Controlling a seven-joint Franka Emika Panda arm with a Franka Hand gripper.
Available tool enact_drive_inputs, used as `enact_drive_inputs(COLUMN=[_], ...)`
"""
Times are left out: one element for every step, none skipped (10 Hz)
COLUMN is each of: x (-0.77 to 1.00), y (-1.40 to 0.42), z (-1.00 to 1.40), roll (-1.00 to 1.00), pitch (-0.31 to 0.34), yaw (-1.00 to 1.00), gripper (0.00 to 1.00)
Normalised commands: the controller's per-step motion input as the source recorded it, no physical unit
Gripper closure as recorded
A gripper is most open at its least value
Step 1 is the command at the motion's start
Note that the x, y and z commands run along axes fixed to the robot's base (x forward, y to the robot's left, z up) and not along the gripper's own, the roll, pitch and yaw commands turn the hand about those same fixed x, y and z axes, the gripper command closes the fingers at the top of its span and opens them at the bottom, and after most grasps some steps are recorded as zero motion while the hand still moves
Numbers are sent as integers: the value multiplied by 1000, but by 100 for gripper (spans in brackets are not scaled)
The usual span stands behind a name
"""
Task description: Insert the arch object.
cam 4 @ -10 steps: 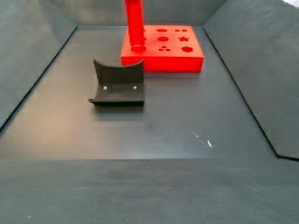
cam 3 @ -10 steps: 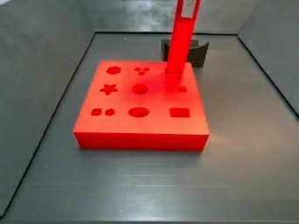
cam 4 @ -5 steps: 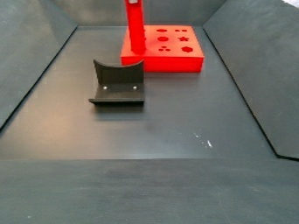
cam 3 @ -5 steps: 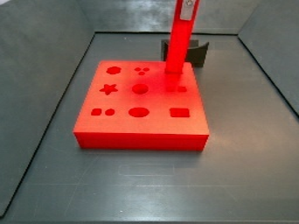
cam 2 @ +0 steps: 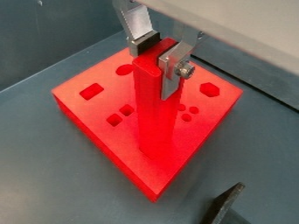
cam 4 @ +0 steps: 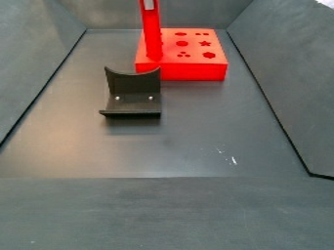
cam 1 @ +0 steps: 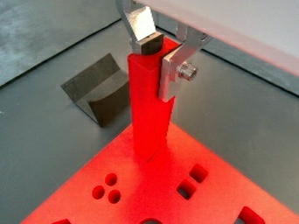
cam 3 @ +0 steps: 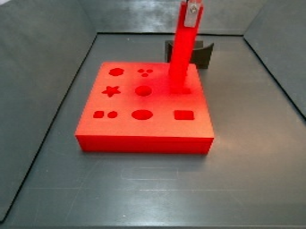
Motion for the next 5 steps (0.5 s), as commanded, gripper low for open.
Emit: enact_drive_inputs(x=[0,0,0,0,0], y=[-26,0,0,0,0], z=[-249,-417,-606,-657,-663], roll=[-1,0,0,14,41], pitch=[-43,-80,-81,-83,-76], yaw=[74,43,9,0,0], gripper=[100,100,100,100,100])
